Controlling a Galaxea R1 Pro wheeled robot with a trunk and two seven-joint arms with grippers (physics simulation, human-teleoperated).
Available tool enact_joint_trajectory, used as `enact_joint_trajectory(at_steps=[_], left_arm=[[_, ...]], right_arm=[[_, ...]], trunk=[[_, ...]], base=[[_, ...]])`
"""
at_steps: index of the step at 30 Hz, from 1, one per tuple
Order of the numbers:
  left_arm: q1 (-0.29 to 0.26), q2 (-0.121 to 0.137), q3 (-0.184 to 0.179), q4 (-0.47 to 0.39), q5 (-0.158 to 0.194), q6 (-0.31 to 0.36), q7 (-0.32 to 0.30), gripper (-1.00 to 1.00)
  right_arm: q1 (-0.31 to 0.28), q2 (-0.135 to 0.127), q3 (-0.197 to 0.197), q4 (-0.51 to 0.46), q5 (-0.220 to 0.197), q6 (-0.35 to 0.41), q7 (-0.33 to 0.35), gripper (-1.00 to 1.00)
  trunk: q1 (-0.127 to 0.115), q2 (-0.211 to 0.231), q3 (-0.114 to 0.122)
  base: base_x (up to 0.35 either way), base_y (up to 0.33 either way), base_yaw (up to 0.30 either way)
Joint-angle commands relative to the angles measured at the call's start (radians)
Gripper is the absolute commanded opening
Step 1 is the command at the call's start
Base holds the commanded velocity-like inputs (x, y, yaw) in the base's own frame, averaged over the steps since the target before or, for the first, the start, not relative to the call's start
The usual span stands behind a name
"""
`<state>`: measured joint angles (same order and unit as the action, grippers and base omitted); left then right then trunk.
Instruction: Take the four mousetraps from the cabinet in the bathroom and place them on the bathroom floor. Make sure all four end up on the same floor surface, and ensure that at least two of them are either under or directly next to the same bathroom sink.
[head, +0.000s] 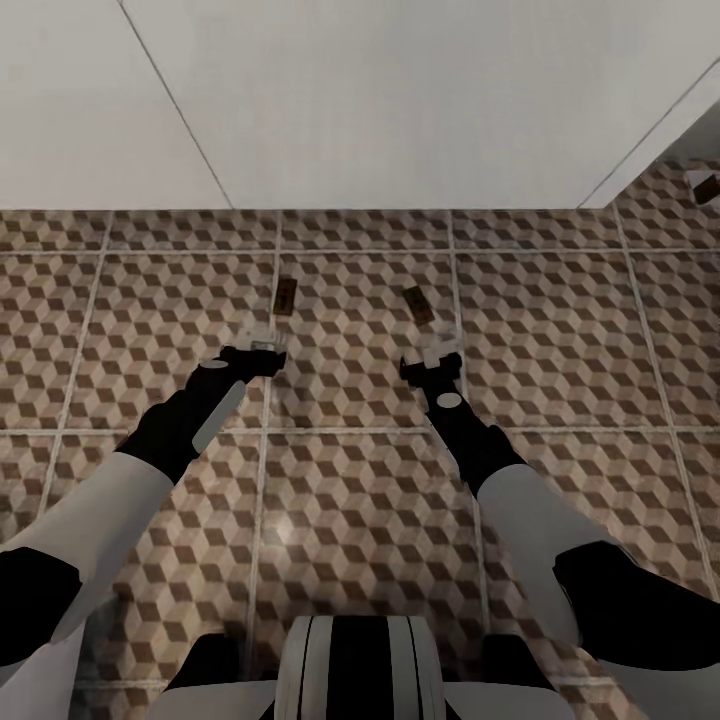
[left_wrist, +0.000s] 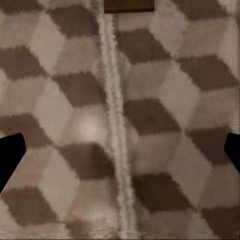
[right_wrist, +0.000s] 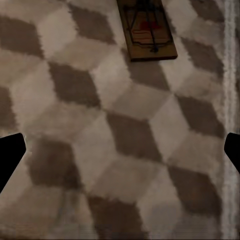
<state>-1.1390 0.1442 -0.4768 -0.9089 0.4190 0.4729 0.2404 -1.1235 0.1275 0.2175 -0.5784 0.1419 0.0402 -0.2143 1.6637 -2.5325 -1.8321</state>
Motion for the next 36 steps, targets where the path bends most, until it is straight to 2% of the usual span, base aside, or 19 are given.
enact_joint_trajectory(at_steps=[1,36], left_arm=[[-0.001,0.002,-0.005,-0.002,0.011,0.003,0.010,1.00],[-0.001,0.002,-0.005,-0.002,0.011,0.003,0.010,1.00]], right_arm=[[-0.001,0.000,0.003,0.000,0.008,0.004,-0.007,1.00],[0.000,0.000,0.003,0.000,0.008,0.004,-0.007,1.00]], trunk=[[-0.001,0.000,0.000],[-0.001,0.000,0.000]], base=[[-0.333,0.000,0.000],[-0.334,0.000,0.000]])
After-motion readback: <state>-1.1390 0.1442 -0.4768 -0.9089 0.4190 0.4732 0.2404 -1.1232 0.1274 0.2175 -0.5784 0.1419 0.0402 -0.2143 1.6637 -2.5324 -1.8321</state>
